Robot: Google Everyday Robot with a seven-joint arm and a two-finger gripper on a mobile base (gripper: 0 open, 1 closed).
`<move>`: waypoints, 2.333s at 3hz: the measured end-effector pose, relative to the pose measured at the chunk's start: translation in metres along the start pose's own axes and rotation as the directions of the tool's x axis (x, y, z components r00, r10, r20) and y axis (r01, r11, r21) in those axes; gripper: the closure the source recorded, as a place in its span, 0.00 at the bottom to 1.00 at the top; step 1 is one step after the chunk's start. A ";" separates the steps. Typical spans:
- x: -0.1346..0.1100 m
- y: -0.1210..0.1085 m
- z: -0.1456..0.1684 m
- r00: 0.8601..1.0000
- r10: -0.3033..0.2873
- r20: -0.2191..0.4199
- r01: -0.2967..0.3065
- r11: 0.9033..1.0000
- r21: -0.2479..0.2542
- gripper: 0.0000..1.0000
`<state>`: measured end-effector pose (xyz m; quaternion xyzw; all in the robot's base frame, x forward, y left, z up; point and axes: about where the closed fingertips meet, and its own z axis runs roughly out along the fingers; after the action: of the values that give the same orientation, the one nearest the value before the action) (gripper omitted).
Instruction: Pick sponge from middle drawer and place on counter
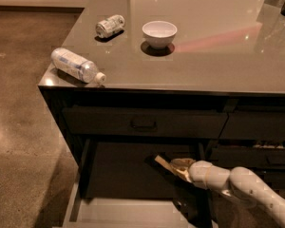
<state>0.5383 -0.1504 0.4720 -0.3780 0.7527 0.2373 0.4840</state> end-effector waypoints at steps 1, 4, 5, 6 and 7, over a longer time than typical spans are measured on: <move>-0.039 0.019 -0.037 0.991 -0.078 0.107 0.081 0.996 -0.023 1.00; -0.152 0.060 -0.158 0.922 -0.362 0.136 0.358 0.932 0.057 1.00; -0.204 0.060 -0.198 0.887 -0.454 0.087 0.446 0.889 0.102 1.00; -0.268 0.057 -0.243 0.847 -0.532 0.018 0.524 0.839 0.146 1.00; -0.315 0.045 -0.258 0.822 -0.569 -0.012 0.564 0.811 0.158 1.00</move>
Offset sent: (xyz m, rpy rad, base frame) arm -0.0960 -0.0237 0.1722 0.0759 -0.3844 0.1685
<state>0.4378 -0.2026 0.8660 -0.5422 0.6132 0.0301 0.5737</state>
